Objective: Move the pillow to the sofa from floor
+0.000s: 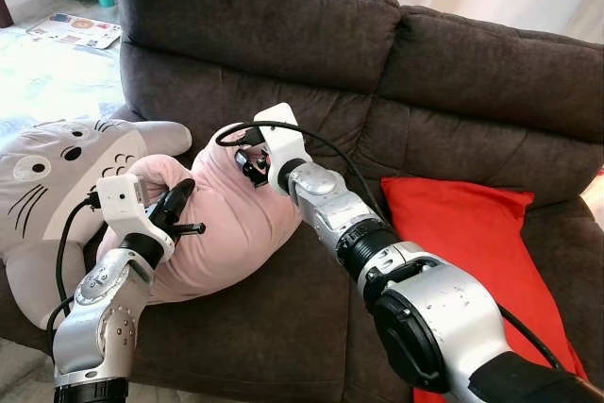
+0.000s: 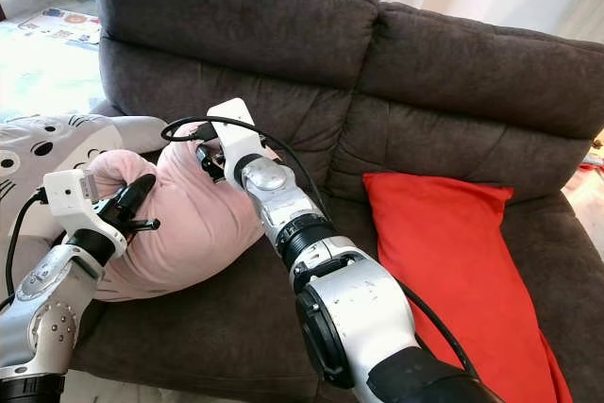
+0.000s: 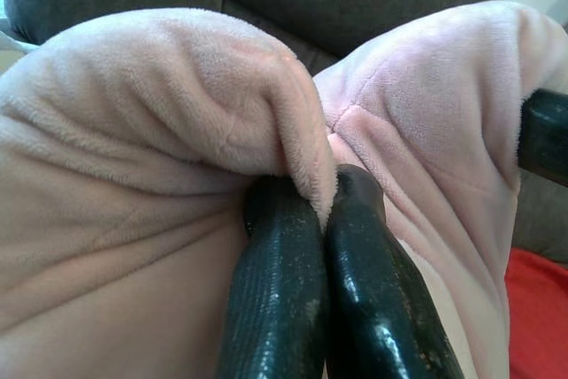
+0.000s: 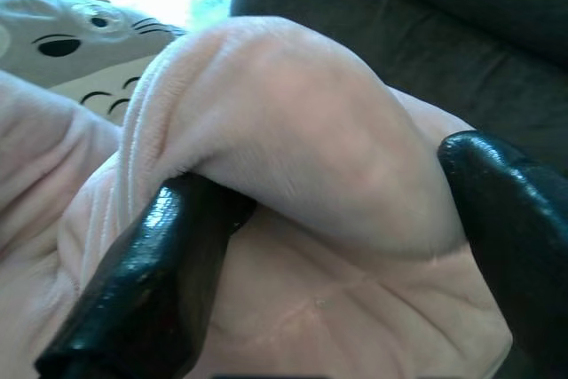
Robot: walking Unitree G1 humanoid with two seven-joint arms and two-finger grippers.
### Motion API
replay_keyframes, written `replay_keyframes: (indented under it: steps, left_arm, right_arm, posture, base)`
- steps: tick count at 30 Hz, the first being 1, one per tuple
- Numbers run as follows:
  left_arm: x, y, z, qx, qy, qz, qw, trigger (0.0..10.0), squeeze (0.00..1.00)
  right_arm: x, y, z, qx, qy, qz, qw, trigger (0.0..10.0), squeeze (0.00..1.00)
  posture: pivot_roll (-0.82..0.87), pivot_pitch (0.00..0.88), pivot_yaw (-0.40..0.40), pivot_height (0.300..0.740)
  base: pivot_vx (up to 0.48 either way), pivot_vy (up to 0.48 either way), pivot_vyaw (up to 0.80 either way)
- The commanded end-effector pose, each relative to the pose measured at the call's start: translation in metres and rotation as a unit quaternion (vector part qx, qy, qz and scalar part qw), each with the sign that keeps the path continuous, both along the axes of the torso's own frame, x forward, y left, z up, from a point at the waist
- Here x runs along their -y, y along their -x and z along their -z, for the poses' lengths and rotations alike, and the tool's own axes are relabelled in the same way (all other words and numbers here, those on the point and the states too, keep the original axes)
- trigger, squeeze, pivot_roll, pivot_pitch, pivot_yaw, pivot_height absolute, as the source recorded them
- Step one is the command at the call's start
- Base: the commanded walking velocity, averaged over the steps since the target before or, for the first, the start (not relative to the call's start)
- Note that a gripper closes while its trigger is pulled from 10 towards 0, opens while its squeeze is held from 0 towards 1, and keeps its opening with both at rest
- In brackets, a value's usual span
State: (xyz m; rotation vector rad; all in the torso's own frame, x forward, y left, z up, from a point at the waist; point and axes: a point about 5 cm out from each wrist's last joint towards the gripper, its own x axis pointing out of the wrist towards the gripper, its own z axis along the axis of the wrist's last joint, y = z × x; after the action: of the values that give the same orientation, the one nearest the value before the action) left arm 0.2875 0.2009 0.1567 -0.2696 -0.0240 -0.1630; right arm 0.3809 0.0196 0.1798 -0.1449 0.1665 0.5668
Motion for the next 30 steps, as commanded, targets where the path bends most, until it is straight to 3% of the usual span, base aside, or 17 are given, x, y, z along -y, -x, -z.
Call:
replay_keyframes:
  steps: [1,6,7,8,9,13,15,19,21,24,25,26,28,30]
  left_arm:
    - [0.038,-0.005,-0.032,0.075,0.016,0.090,0.993,10.0,0.00]
    - [0.036,-0.006,-0.030,0.073,0.016,0.084,0.994,10.0,0.00]
    - [0.035,-0.006,-0.030,0.073,0.016,0.080,0.994,10.0,0.00]
    - [0.033,-0.007,-0.030,0.073,0.016,0.073,0.995,10.0,0.00]
    - [0.031,-0.008,-0.029,0.073,0.015,0.062,0.995,10.0,0.00]
    - [0.016,-0.012,-0.026,0.072,0.013,0.005,0.997,10.0,0.00]
    - [-0.002,-0.013,-0.021,0.064,0.003,-0.048,0.997,10.0,0.00]
    - [-0.015,-0.012,-0.017,0.060,0.005,-0.083,0.995,10.0,0.00]
    - [-0.043,-0.008,-0.006,0.040,-0.015,-0.149,0.988,10.0,0.00]
    - [-0.063,-0.005,-0.002,0.033,-0.015,-0.201,0.979,10.0,0.00]
    - [-0.063,-0.005,-0.002,0.033,-0.015,-0.201,0.979,10.0,0.00]
    - [-0.088,0.002,0.002,0.028,-0.011,-0.272,0.962,10.0,0.00]
    - [-0.107,0.010,0.004,0.025,-0.008,-0.326,0.945,10.0,0.00]
    - [-0.119,0.020,0.002,0.030,-0.028,-0.348,0.937,10.0,0.00]
  right_arm:
    - [-0.021,0.004,-0.021,0.034,-0.019,-0.034,0.999,10.0,1.00]
    - [-0.014,0.000,-0.025,0.043,-0.023,-0.014,0.999,10.0,1.00]
    - [-0.012,-0.001,-0.026,0.045,-0.023,-0.010,0.999,10.0,0.94]
    - [-0.010,-0.003,-0.027,0.047,-0.024,-0.004,0.999,10.0,0.12]
    - [-0.007,-0.004,-0.028,0.049,-0.026,0.000,0.998,10.0,0.00]
    - [0.004,-0.009,-0.031,0.058,-0.042,0.021,0.997,10.0,0.00]
    - [0.019,-0.014,-0.031,0.063,-0.056,0.037,0.996,10.0,0.00]
    - [0.032,-0.017,-0.028,0.065,-0.058,0.053,0.995,10.0,0.00]
    - [0.060,-0.021,-0.015,0.063,-0.056,0.088,0.993,10.0,0.00]
    - [0.076,-0.021,-0.005,0.056,-0.050,0.108,0.991,10.0,0.00]
    - [0.076,-0.021,-0.005,0.056,-0.050,0.108,0.991,10.0,0.00]
    - [0.092,-0.020,0.007,0.047,-0.040,0.125,0.990,10.0,0.00]
    - [0.104,-0.018,0.016,0.039,-0.033,0.137,0.989,10.0,0.00]
    - [0.116,-0.016,0.026,0.027,-0.030,0.152,0.988,10.0,0.00]
  posture:
    - [0.21,0.006,-0.204,0.740]
    - [0.21,0.006,-0.203,0.740]
    - [0.20,0.007,-0.202,0.740]
    - [0.20,0.007,-0.202,0.740]
    - [0.20,0.007,-0.203,0.740]
    - [0.20,0.009,-0.202,0.740]
    - [0.19,0.013,-0.202,0.740]
    - [0.19,0.013,-0.200,0.740]
    - [0.19,0.015,-0.203,0.740]
    - [0.19,0.017,-0.204,0.740]
    - [0.19,0.017,-0.204,0.740]
    - [0.19,0.017,-0.203,0.740]
    - [0.19,0.017,-0.202,0.740]
    - [0.19,0.018,-0.203,0.740]
  base:
    - [0.000,0.000,0.00]
    - [0.000,0.000,0.00]
    - [0.000,0.000,0.00]
    - [0.000,0.000,0.00]
    - [0.000,0.000,0.00]
    - [0.000,0.000,0.00]
    - [0.000,0.000,0.00]
    - [0.000,0.000,0.00]
    - [0.000,0.000,0.00]
    - [0.000,0.000,0.00]
    - [0.000,0.000,0.00]
    - [0.000,0.000,0.00]
    - [0.000,0.000,0.00]
    - [0.000,0.000,0.00]
